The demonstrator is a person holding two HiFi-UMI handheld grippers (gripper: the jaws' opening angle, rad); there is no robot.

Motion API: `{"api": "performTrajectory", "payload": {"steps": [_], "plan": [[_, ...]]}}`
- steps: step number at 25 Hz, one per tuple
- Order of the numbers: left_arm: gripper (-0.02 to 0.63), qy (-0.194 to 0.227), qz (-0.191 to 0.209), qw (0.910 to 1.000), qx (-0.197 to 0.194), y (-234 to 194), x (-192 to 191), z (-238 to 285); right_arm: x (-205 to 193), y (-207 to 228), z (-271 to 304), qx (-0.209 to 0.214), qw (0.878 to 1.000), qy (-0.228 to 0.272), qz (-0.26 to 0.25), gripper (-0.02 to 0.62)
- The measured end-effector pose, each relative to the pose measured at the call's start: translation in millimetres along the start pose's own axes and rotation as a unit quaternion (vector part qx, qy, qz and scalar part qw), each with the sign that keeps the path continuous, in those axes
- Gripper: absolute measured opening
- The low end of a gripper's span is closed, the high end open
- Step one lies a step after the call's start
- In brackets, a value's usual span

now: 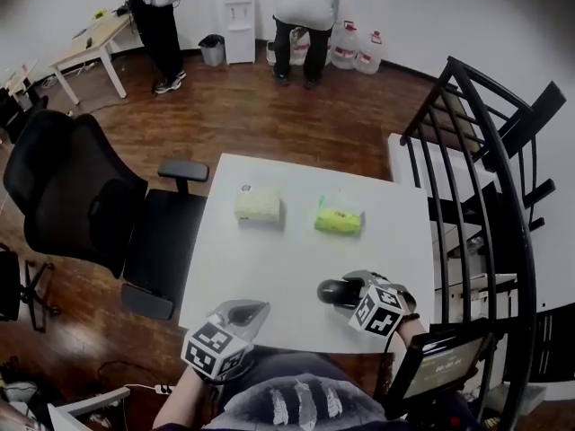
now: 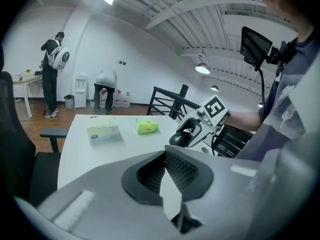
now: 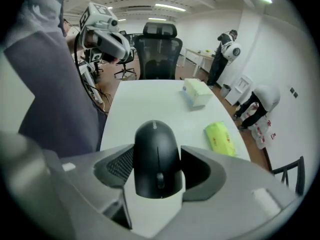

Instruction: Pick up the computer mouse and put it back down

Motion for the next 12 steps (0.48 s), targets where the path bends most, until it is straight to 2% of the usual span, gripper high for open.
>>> {"api": "performTrajectory", "payload": {"steps": [5, 8, 12], "plan": [[0.015, -0.005, 0.011, 0.9998, -0.014, 4.9, 13.2, 6.8, 1.7, 17.9, -33.5, -0.036, 0.999, 0.011, 0.014, 0.293], [0.015, -0.002, 0.015, 0.9998, -0.012, 6.0, 18.3, 6.6, 5.3, 24.5, -50.2, -0.045, 0.998, 0.023, 0.025, 0.293], [0.015, 0.003, 0.014, 0.9999, -0.005, 6.1, 22.6, 5.2, 9.8, 35.6, -66.9, -0.054, 0.998, 0.033, 0.016, 0.293]]}}
Point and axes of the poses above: the fingertips, and each gripper's own axes: z forward along the fingers, y to its right, x out of its top, the point moved 7 cm from there along -z, backward along the fingers, and after that the axes turned 15 degrees about -x, right-handed, at the moved point
